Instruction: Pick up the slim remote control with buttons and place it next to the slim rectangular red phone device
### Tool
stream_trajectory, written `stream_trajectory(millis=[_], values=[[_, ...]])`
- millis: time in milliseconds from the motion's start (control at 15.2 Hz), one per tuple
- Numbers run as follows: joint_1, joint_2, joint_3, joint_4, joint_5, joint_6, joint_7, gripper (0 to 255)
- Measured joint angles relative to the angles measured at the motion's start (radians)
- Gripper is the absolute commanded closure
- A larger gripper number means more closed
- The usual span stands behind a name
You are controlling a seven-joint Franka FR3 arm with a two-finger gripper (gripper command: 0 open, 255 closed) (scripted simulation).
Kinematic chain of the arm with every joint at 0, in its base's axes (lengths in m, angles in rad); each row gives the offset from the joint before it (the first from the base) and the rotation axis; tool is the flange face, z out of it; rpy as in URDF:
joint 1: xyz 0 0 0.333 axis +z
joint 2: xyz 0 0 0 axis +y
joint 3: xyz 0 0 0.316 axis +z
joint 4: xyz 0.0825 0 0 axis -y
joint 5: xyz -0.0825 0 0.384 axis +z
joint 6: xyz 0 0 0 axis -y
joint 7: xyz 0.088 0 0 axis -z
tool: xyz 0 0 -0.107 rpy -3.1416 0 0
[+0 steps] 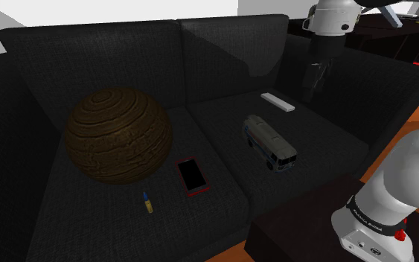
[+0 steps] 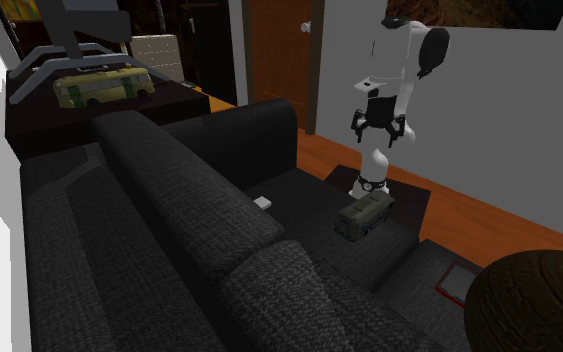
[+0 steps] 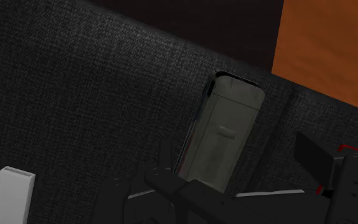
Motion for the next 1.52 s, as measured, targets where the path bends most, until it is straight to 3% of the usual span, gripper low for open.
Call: stream_trajectory(millis=[198, 726, 1518], values=[[-0.011, 0.029, -0.017, -0.002, -0.014, 0.032, -0.016, 0], [-0.07, 0.209, -0.113, -0.003, -0.077, 0.221, -0.102, 0], [-0.137, 0.601, -0.257, 0.17, -0.094, 0.457, -0.243, 0]])
